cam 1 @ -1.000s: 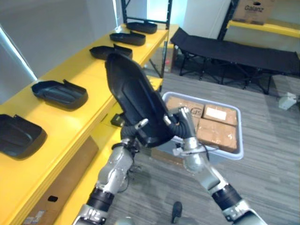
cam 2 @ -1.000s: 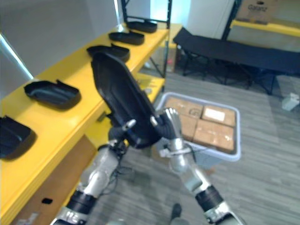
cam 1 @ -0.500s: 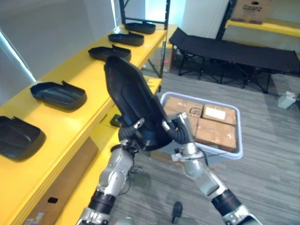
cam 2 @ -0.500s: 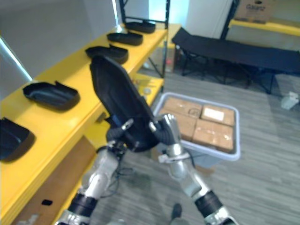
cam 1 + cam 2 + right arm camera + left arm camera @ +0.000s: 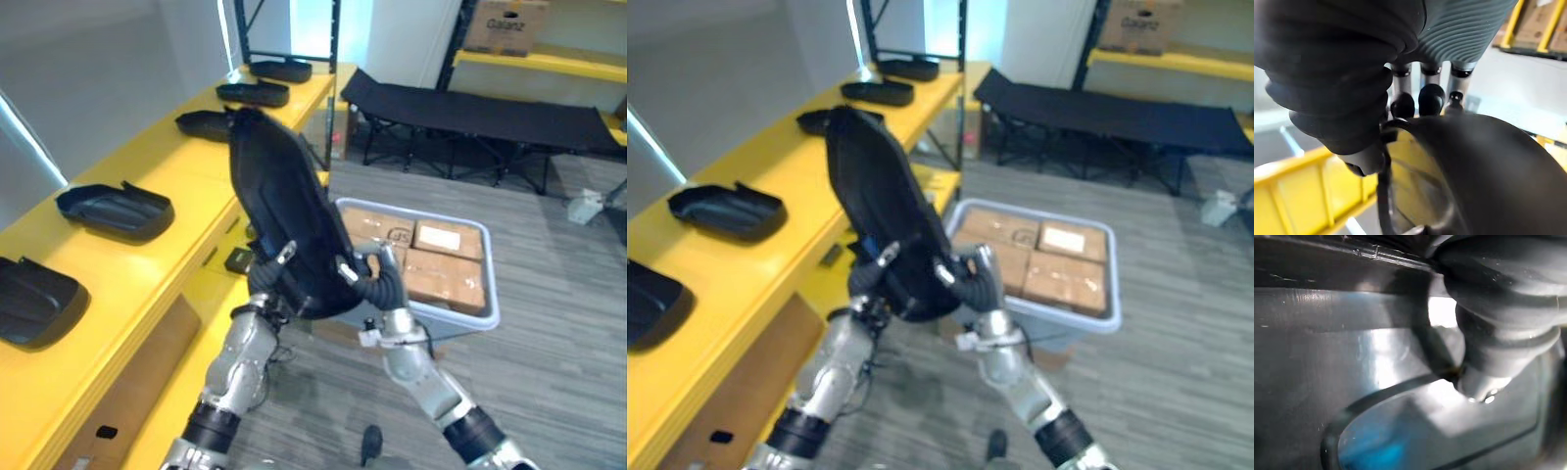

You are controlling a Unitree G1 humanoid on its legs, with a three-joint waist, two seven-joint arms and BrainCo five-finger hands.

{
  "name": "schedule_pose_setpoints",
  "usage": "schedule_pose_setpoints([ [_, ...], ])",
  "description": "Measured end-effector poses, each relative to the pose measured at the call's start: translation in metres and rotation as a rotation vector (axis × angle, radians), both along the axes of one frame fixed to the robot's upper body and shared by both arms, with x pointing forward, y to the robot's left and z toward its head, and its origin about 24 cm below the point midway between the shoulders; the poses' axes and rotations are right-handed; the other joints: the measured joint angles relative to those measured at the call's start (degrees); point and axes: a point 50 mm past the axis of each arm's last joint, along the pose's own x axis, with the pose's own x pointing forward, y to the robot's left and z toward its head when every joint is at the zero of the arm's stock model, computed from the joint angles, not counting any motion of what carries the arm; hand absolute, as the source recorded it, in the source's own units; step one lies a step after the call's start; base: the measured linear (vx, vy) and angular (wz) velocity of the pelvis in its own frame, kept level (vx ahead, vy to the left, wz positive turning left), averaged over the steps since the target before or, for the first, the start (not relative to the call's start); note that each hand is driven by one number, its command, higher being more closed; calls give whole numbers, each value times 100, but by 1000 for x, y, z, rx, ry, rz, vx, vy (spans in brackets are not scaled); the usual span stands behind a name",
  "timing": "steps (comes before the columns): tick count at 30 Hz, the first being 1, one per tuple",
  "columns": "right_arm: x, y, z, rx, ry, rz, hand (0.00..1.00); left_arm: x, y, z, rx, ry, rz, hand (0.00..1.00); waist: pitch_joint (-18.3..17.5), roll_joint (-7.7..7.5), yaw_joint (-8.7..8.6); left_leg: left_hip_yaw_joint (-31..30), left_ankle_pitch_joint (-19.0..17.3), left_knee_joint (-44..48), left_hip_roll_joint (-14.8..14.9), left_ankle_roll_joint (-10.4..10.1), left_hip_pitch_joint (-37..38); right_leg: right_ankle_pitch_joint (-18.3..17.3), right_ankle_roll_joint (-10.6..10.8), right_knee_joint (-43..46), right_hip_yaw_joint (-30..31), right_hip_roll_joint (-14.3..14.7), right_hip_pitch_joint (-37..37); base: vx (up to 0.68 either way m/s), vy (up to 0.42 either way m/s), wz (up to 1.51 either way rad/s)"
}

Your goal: Walk over and take plastic housings, then place them on the shelf

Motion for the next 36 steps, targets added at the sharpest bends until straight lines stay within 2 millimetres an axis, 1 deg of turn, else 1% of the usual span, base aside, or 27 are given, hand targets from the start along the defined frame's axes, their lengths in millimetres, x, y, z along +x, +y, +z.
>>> schedule_pose_setpoints([
  [2, 1, -1, 1, 50, 24, 16, 0, -1, -1, 6, 58, -43, 37, 100, 0, 0, -2, 10, -2, 0, -2, -2, 1, 0, 0, -3, 9, -1, -5, 0, 0, 0],
  [3, 0, -2, 4, 103, 50, 44, 0, -2, -2, 9, 95, -62, 63, 100, 0, 0, 0, 13, -2, -2, -3, -3, 2, 1, 1, -2, 12, 0, -8, 0, 0, 0],
  [5, 0, -3, 9, 159, 62, 71, 0, -3, -1, 9, 129, -69, 88, 100, 0, 0, -1, 24, -2, -6, -3, -3, 8, 3, 3, -1, 19, 2, -10, -5, 4, -2],
  [7, 0, -4, 16, 241, 71, 101, 0, -4, 0, 9, 172, -73, 139, 100, 0, 0, -1, 46, -2, -13, -5, -3, 11, 17, 21, 1, 41, 3, -23, -13, 8, -6],
  [8, 0, -6, 21, 302, 63, 107, 0, -5, 0, 9, 185, -76, 177, 100, 0, 0, 1, 66, -2, -21, -8, -3, 21, 22, 27, 2, 60, 3, -27, -19, 16, -10],
  [9, 0, -9, 29, 391, 43, 130, 0, -8, 0, 6, 211, -72, 241, 100, 0, 0, 2, 101, -2, -39, -15, -2, 49, 35, 46, 3, 101, 3, -32, -23, 19, -13],
  [10, 1, -17, 37, 496, 26, 138, 0, -11, 3, 3, 245, -62, 297, 100, 0, -1, -1, 120, -2, -59, -18, -2, 90, 36, 47, 3, 117, 4, -12, -23, 19, -10],
  [11, 1, -20, 39, 536, 18, 131, 0, -11, 3, 3, 254, -58, 318, 100, 0, -1, -3, 121, -2, -63, -18, -2, 110, 36, 47, 3, 117, 5, 6, -18, 13, -4],
  [13, 2, -38, 44, 658, -9, 75, 0, -13, 11, 2, 296, -57, 423, 100, 0, -7, -18, 122, -3, -66, -25, 0, 116, 33, 45, 2, 120, 0, 14, 0, 0, 0],
  [15, 0, -49, 41, 721, -6, 47, 0, -14, 19, 1, 305, -48, 499, 100, 0, -6, -19, 128, -3, -67, -24, 0, 122, 17, 26, 2, 125, 1, 17, -32, 5, -1],
  [17, -6, -69, 34, 786, -2, 15, 0, -17, 35, -1, 334, -37, 608, 100, 0, -6, -21, 134, -3, -70, -22, 0, 122, 15, 24, 1, 131, 3, 13, -16, 1, -1],
  [19, -12, -83, 31, 819, -10, -29, 0, -20, 43, -3, 336, -25, 655, 100, 0, -6, -30, 139, -3, -74, -21, 0, 124, 15, 24, 1, 137, 5, 12, 0, 0, 0],
  [21, -18, -104, 24, 879, -12, -109, 0, -24, 52, -6, 337, -10, 703, 100, 0, -6, -51, 160, -3, -83, -24, 0, 131, 13, 25, 1, 155, 4, 7, -24, 6, -4],
  [23, -26, -123, 10, 941, 17, -191, 0, -31, 61, -8, 351, -18, 752, 100, 0, -6, -97, 234, -4, -106, -23, -1, 127, 9, 30, -5, 198, 9, -18, -29, 9, -10],
  [24, -28, -126, 6, 954, 38, -203, 0, -33, 64, -8, 346, -22, 764, 100, 0, -6, -124, 263, -5, -119, -21, -1, 128, 3, 37, -11, 226, 13, -32, -27, 6, -16],
  [26, -36, -130, -9, 972, 108, -224, 0, -42, 68, -5, 328, -51, 782, 100, 1, -5, -168, 312, -5, -156, -15, 0, 117, -7, 48, -31, 302, 18, -102, -18, 3, -16],
  [28, -52, -134, -37, 972, 223, -282, 0, -51, 67, 0, 293, -109, 754, 100, 1, -1, -194, 321, -5, -196, -14, -1, 119, -18, 54, -31, 306, 10, -121, 0, 5, -4],
  [30, -67, -135, -67, 1014, 341, -367, 0, -64, 63, 6, 202, -171, 698, 100, -3, 6, -215, 341, -2, -256, -19, 0, 122, -19, 52, -20, 314, 8, -155, 0, 0, 0],
  [31, -70, -136, -74, 1018, 368, -393, 0, -66, 61, 7, 186, -180, 684, 100, -6, 11, -215, 349, -3, -261, -21, 1, 121, -19, 53, -11, 318, 7, -161, 32, 17, -1],
  [32, -76, -137, -89, 1025, 424, -441, 0, -70, 58, 7, 173, -189, 668, 100, -11, 19, -214, 348, -3, -269, -28, 1, 124, -22, 60, 2, 317, 7, -162, 0, 0, 0],
  [34, -82, -139, -104, 1037, 478, -492, 0, -72, 57, 5, 181, -191, 644, 100, -12, 23, -213, 347, -4, -274, -37, 3, 125, -18, 69, 2, 317, 3, -166, 0, 0, 0],
  [36, -85, -139, -108, 1047, 491, -493, 0, -72, 57, 5, 187, -193, 633, 100, -12, 23, -213, 347, -5, -273, -48, 4, 138, -13, 76, 2, 317, -2, -165, 0, 0, 0],
])
